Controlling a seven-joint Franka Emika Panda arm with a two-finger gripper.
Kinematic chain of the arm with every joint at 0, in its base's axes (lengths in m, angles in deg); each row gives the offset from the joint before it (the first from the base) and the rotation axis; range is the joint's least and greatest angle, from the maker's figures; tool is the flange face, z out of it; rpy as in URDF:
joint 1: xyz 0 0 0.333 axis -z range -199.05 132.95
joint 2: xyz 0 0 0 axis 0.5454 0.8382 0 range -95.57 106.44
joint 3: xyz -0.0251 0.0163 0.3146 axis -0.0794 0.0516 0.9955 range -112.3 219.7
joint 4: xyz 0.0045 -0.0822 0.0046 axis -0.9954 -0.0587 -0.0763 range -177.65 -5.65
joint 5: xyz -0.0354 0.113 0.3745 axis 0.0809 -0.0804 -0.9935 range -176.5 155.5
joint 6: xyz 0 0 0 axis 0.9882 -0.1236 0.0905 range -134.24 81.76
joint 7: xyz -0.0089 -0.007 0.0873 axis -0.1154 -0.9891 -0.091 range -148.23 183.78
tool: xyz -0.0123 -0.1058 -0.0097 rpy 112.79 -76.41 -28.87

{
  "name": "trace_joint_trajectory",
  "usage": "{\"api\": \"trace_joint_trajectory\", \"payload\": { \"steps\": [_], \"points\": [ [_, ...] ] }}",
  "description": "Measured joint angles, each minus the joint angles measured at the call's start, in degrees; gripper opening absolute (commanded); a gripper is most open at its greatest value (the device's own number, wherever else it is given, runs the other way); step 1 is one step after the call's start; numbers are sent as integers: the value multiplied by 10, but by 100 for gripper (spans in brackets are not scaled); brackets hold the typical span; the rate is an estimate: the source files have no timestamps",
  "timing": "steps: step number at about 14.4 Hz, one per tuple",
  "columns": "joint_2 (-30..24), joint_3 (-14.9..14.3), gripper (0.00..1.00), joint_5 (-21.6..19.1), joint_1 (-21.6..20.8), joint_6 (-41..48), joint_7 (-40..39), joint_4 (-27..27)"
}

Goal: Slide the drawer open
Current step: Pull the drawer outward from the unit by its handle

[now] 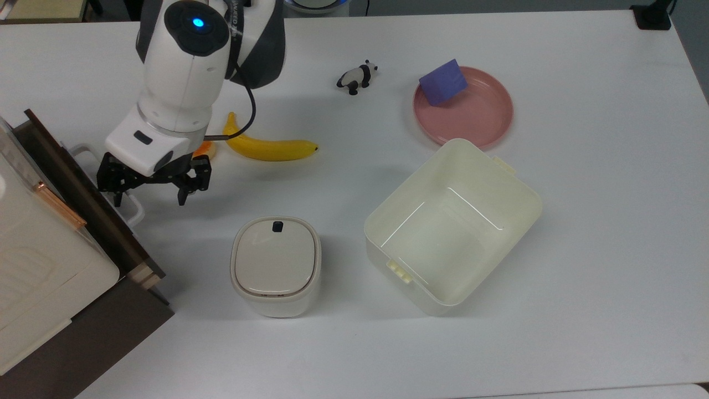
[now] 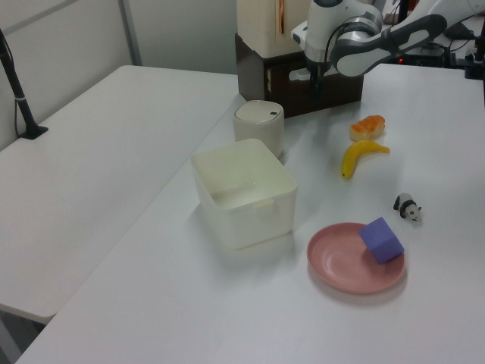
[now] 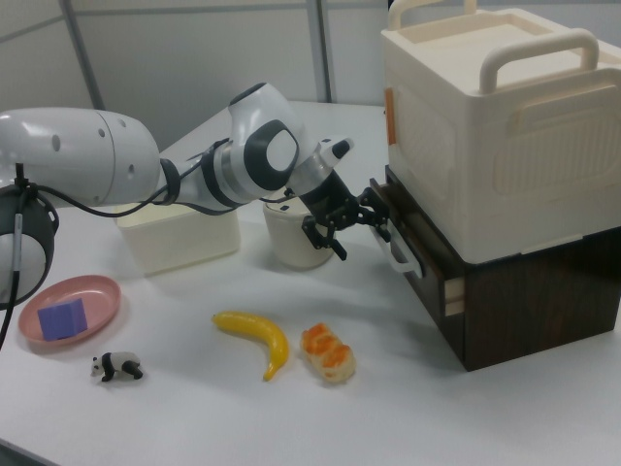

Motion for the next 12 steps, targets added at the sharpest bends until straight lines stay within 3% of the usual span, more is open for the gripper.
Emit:
{"api": "trace_joint_trajectory", "payload": {
  "steps": [5, 12],
  "points": [
    [-11, 41, 100, 3, 0, 66, 0, 0],
    [-16, 71, 100, 5, 0, 109, 17, 0]
  ]
}}
